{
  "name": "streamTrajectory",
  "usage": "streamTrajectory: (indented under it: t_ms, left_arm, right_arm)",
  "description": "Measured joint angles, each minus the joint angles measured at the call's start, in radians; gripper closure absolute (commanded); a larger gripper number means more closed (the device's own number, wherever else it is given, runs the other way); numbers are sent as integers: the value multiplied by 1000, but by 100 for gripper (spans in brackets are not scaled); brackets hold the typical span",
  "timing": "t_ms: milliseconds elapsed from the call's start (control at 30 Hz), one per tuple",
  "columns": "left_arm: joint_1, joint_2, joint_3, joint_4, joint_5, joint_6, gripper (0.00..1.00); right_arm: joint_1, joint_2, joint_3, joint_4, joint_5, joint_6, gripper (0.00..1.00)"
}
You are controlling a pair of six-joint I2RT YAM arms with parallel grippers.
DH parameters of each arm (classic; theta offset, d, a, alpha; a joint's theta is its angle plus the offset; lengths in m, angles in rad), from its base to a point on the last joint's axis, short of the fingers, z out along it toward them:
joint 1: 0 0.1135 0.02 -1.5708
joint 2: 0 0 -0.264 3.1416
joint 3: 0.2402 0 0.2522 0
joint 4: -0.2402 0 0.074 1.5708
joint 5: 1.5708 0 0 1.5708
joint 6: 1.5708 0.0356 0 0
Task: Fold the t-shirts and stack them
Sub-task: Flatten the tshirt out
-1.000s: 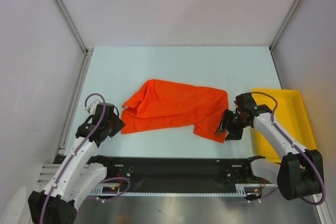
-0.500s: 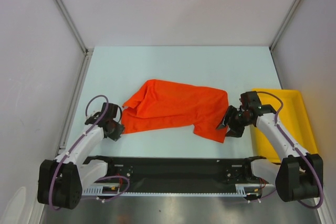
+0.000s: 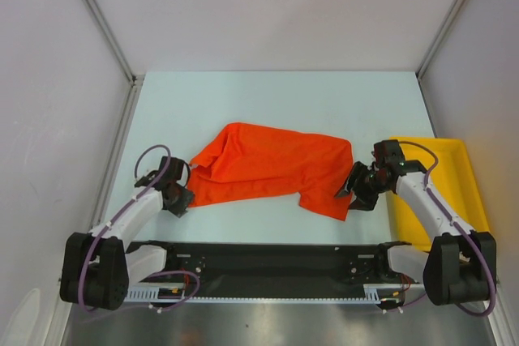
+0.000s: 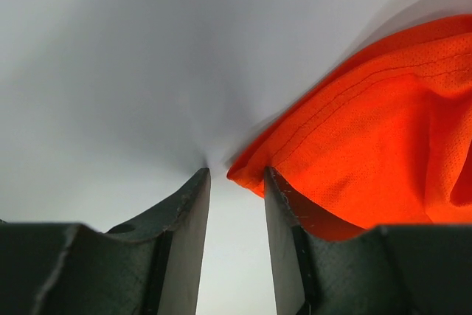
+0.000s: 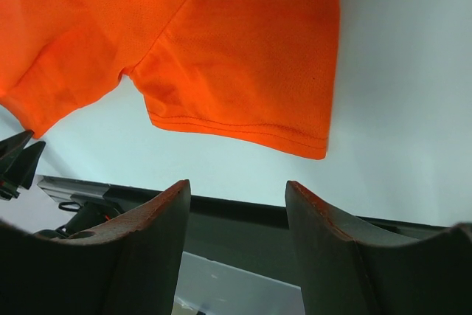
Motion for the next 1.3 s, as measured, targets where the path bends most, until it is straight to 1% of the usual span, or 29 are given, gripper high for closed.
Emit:
streamTrajectory:
  t_ms: [200, 267, 333, 400, 467, 567, 600, 633, 667, 700, 767, 933, 1233, 1300]
  left_arm:
    - [3, 26, 10, 13, 0, 0, 60]
    - [4, 26, 8, 28, 0, 1, 64]
    - [8, 26, 2, 45, 0, -3, 83]
    - [13, 33, -3, 60, -2, -2, 96]
    - [16, 37, -3, 77, 0, 7, 99]
    - [17, 42, -1, 85, 0, 22, 100]
    - [17, 42, 1, 86, 0, 38, 100]
    - [17, 42, 1, 86, 0, 40, 100]
    - [17, 42, 2, 86, 0, 49, 100]
    - [17, 42, 3, 85, -1, 58, 100]
    - [18, 36, 4, 85, -2, 71, 100]
    - [18, 15, 7, 83, 11, 98, 100]
    - [18, -16, 7, 87, 41, 118, 100]
    - [18, -19, 7, 87, 42, 119, 100]
  right_arm:
    - [-10, 44, -2, 12, 0, -3, 40]
    - [-13, 58, -6, 19, 0, -4, 40]
    - [-13, 66, -15, 23, 3, -5, 39]
    - [-13, 69, -35, 26, 13, -5, 39]
    - [-13, 70, -57, 24, 22, -4, 39]
    - [-13, 74, -72, 6, 50, -3, 39]
    - [-14, 74, -72, 0, 68, 0, 47]
    - [-15, 74, -72, -4, 77, 2, 47]
    - [-16, 73, -77, 2, 87, 10, 50]
    - [-17, 71, -88, 14, 95, 14, 55]
    - [-17, 73, -116, 40, 103, 29, 59]
    - [-18, 142, -149, 82, 83, 45, 61]
    - [-17, 162, -143, 112, 68, 60, 62]
    - [-16, 177, -135, 112, 62, 64, 67]
